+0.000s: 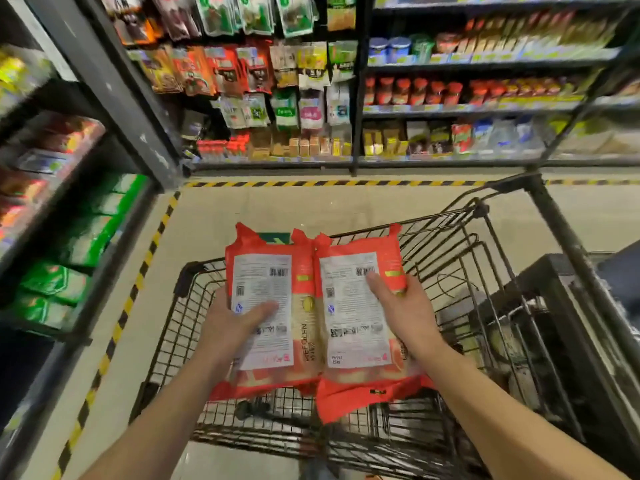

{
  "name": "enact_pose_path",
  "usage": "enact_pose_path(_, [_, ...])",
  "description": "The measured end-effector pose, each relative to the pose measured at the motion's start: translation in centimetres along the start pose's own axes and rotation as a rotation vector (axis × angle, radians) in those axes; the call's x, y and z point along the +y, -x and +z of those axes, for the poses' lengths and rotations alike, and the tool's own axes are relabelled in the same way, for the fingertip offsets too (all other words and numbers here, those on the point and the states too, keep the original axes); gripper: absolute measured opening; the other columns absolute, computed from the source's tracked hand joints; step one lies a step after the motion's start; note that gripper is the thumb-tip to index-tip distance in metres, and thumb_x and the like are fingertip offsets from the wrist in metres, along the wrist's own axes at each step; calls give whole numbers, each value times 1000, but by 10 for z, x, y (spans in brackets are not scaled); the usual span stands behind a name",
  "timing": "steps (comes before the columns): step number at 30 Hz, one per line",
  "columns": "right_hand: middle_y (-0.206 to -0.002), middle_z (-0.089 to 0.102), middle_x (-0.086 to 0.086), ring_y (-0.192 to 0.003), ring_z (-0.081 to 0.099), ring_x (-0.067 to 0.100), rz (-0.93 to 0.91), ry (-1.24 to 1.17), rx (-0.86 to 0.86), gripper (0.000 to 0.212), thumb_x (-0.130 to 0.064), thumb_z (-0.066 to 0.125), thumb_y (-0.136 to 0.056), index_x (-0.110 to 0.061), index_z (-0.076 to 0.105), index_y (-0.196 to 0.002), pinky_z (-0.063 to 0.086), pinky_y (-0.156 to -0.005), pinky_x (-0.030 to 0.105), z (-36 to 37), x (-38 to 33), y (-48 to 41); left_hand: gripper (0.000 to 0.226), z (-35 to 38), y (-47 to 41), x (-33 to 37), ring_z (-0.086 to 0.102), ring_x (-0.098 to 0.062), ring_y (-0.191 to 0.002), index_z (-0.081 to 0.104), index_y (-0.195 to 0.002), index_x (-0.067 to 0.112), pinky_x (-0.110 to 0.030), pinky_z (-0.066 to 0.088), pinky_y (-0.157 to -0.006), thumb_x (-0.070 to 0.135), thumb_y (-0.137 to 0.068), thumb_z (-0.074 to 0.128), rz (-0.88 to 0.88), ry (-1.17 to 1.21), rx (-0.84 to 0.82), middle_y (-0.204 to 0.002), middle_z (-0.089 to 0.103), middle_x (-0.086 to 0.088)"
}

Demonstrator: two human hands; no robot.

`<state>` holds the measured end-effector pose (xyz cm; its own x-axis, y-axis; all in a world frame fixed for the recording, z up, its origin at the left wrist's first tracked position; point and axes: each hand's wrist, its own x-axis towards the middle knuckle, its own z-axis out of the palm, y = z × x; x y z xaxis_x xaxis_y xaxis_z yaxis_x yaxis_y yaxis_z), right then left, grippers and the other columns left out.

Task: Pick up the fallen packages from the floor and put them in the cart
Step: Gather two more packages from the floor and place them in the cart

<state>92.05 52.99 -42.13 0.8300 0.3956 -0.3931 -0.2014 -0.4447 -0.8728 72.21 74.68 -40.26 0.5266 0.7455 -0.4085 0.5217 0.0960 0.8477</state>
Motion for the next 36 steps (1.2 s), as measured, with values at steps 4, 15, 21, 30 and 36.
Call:
enact_pose_path(4, [-99, 77, -12, -79, 74, -1, 77, 25, 78, 47, -60, 77, -90, -23, 64, -116, 57, -65, 18, 19, 48, -46, 46, 28, -63, -41, 84, -20, -85, 56, -118, 29, -34, 65, -66, 23, -90, 91, -56, -62, -82, -112, 80, -1])
enact_pose_path(15, [-108, 74, -6, -90, 72, 10, 284, 61, 155, 66, -65, 77, -88, -19, 57, -131, 51, -66, 24, 55, 167, -119, 40, 97, -151, -152, 86, -14, -73, 64, -118, 23, -28, 66, -57, 17, -89, 91, -211, -119, -244, -99, 85, -4])
enact_pose_path(21, [-109, 75, -4, -96, 74, 17, 316, 70, 146, 66, -65, 76, -88, -17, 58, -130, 54, -73, 30, 73, 191, -145, 39, 112, -176, -174, 84, -23, -88, 62, -109, 32, -38, 65, -74, 22, -88, 93, -226, -158, -220, -103, 83, 3])
enact_pose_path(30, [-119, 68, 1, -96, 70, 18, 302, 206, 132, 81, -74, 68, -89, -16, 40, -137, 56, -76, 34, 85, 190, -154, 37, 114, -189, -183, 84, -20, -90, 74, -107, 23, -45, 69, -88, 29, -81, 99, -242, -305, -182, -103, 86, 1])
enact_pose_path(36, [-131, 59, 7, -115, 67, 29, 273, 387, 165, 91, -84, 57, -88, -13, 46, -144, 58, -98, 51, 89, 185, -149, 58, 108, -183, -171, 81, -23, -102, 63, -127, 15, -51, 66, -98, 33, -83, 97, -247, -345, -163, -116, 82, -2])
